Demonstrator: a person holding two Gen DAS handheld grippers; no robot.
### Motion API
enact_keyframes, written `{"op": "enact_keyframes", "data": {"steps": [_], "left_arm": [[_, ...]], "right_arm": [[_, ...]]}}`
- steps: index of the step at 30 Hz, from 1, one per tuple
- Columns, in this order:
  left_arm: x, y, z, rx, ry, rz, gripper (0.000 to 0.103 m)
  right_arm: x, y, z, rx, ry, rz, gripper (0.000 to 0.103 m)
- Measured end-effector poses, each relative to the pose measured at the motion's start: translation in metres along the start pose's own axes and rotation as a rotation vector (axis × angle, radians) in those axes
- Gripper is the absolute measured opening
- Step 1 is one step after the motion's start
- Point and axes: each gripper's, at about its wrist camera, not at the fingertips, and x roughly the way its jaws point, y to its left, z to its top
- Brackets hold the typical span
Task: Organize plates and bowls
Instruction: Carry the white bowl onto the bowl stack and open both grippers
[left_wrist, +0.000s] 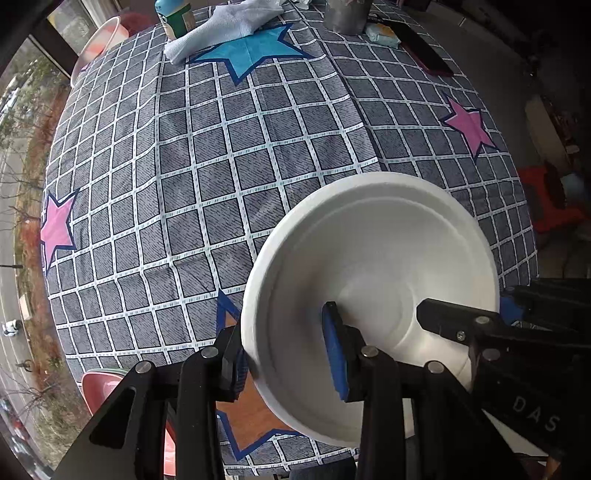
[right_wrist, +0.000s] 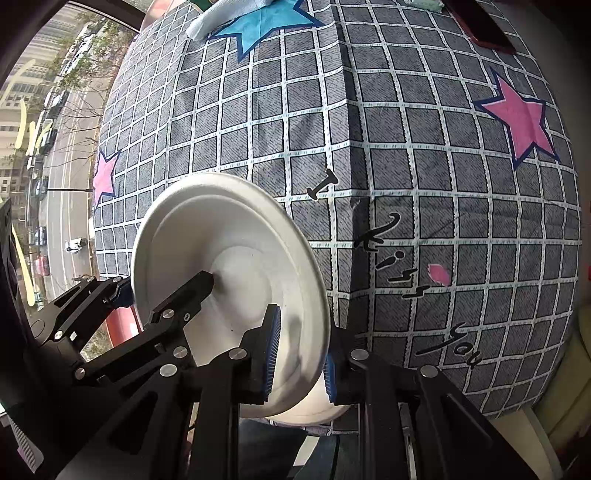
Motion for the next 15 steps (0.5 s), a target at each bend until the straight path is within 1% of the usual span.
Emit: {"op": "enact_keyframes", "data": {"steps": [3,6,10,15], "left_arm": [[-0.002,-0.004,-0.01,0.02,0.002,0.0,0.038],[-0.003,-0.006,-0.019,0.036,0.007,-0.003,0.038],[-0.001,-0.01,-0.029,0.054,0.017,-0.008,0.038],[0.003,-0.017,-0.042,0.088,0.036,-0.011,0.038]], "right_arm": [[0.005,0.001,-0.009,0.012,0.002,0.002,0.023],[-0.007,-0.007,-0.037,0.015,0.007,0.002,0.023],[-0.001,-0.007,-0.056,0.019,0.02,-0.004,0.023],[0.005,-0.009,-0.071,0.034,0.038,-0.015,0.023]]}}
